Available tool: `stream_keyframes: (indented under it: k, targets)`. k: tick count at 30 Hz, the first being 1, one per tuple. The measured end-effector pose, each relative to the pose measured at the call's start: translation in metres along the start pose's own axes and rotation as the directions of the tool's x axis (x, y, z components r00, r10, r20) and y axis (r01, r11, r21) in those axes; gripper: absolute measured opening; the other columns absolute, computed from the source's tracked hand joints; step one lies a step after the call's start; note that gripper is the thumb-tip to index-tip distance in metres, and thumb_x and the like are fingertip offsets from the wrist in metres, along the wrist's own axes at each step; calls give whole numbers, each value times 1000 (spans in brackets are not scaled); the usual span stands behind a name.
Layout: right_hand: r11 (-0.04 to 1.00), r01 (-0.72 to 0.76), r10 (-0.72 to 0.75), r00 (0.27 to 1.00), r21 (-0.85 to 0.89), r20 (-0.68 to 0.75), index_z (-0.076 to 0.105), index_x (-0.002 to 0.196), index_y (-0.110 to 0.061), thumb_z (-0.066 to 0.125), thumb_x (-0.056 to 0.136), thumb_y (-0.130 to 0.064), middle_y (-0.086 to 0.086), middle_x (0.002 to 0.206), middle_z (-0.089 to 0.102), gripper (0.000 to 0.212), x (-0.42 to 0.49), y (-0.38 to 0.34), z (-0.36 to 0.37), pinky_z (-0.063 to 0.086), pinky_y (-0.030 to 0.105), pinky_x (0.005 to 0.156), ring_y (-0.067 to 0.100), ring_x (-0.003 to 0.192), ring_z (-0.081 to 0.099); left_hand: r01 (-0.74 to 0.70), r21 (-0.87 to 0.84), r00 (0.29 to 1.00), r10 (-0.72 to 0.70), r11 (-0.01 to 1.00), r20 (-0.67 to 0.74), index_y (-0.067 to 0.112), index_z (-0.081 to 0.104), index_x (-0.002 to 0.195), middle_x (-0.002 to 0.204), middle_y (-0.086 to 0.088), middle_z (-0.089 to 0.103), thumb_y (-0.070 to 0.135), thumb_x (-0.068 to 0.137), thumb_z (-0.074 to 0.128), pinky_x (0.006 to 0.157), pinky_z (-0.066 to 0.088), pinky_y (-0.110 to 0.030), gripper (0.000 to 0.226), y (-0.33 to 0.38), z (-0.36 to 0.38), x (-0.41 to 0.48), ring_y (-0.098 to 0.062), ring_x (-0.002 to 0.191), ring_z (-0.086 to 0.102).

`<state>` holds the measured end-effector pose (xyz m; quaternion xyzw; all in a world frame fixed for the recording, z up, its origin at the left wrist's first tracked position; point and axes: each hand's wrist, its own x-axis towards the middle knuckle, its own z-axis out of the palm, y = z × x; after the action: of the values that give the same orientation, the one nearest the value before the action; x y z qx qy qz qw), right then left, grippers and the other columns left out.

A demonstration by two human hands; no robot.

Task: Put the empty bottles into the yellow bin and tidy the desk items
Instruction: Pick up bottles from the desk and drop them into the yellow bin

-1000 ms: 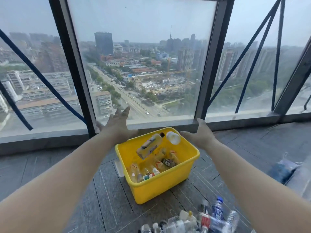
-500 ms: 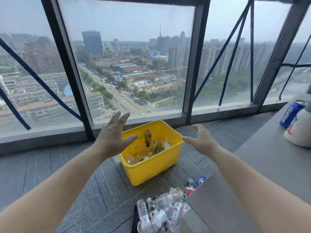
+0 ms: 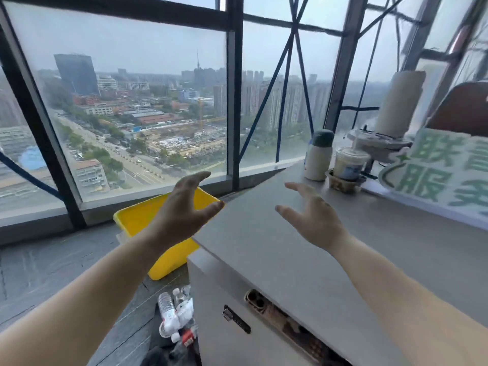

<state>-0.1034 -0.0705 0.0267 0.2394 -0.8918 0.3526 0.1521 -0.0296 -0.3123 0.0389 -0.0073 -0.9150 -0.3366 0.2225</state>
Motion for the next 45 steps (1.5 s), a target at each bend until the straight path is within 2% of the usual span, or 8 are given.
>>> stream_keyframes:
  k: [5, 11, 18, 25, 32, 34, 38, 45]
  targets:
    - [998, -44, 40, 995, -45, -97, 46, 136, -21, 66, 86, -35, -5, 140, 48, 55, -91, 31, -90, 26, 15, 95, 12, 131, 39, -80, -57, 996, 82, 995, 40, 26, 39, 141, 143, -1, 40, 35, 83, 69, 100, 27, -23, 65, 92, 64, -37, -14, 132, 36]
    - [978, -173, 153, 975, -116, -159, 40, 139, -24, 63, 87, -38, -5, 144, 42, 58, -189, 61, -183, 26, 22, 101, 15, 135, 34, -221, -140, 961, 240, 965, 138, 23, 40, 140, 145, -1, 38, 32, 82, 70, 99, 23, -16, 66, 190, 124, -84, -15, 132, 36]
    - [943, -285, 243, 942, -170, -230, 38, 141, -23, 65, 87, -36, -6, 145, 40, 62, -287, 79, -255, 21, 18, 104, 13, 136, 29, -350, -219, 895, 394, 911, 210, 24, 39, 141, 147, 3, 36, 36, 80, 71, 106, 24, -22, 69, 269, 167, -132, -14, 134, 34]
    - [866, -463, 355, 835, -188, -420, 45, 136, -22, 68, 85, -31, -2, 140, 46, 57, -386, 111, -345, 26, 19, 102, 16, 133, 37, -450, -293, 812, 523, 844, 260, 26, 38, 142, 146, 5, 37, 39, 81, 69, 103, 26, -22, 70, 357, 222, -163, -15, 133, 36]
    - [711, -685, 519, 664, -158, -539, 44, 136, -22, 71, 82, -34, 2, 137, 47, 62, -484, 159, -428, 31, 23, 95, 20, 130, 40, -499, -415, 685, 640, 761, 348, 24, 38, 141, 146, 3, 38, 39, 82, 69, 101, 25, -19, 69, 456, 309, -194, -15, 133, 36]
    - [666, -729, 567, 631, -156, -529, 42, 138, -23, 71, 81, -36, 1, 139, 46, 65, -502, 172, -444, 30, 23, 96, 19, 132, 37, -502, -438, 668, 656, 746, 352, 23, 39, 141, 146, 2, 39, 38, 82, 69, 100, 25, -19, 68, 478, 332, -197, -16, 133, 36]
    - [638, -743, 594, 641, -202, -486, 40, 139, -24, 73, 79, -41, -2, 144, 41, 71, -519, 197, -463, 25, 25, 104, 17, 135, 32, -480, -463, 656, 655, 745, 374, 21, 40, 141, 147, 0, 37, 37, 81, 70, 102, 23, -17, 68, 510, 377, -191, -15, 134, 35]
    - [614, -720, 636, 694, -323, -337, 30, 142, -38, 79, 65, -52, -13, 150, 26, 92, -527, 226, -476, 12, 26, 113, 5, 141, 11, -412, -429, 648, 589, 804, 482, 23, 30, 145, 152, -3, 23, 45, 76, 73, 113, 26, -34, 84, 540, 451, -175, -22, 139, 29]
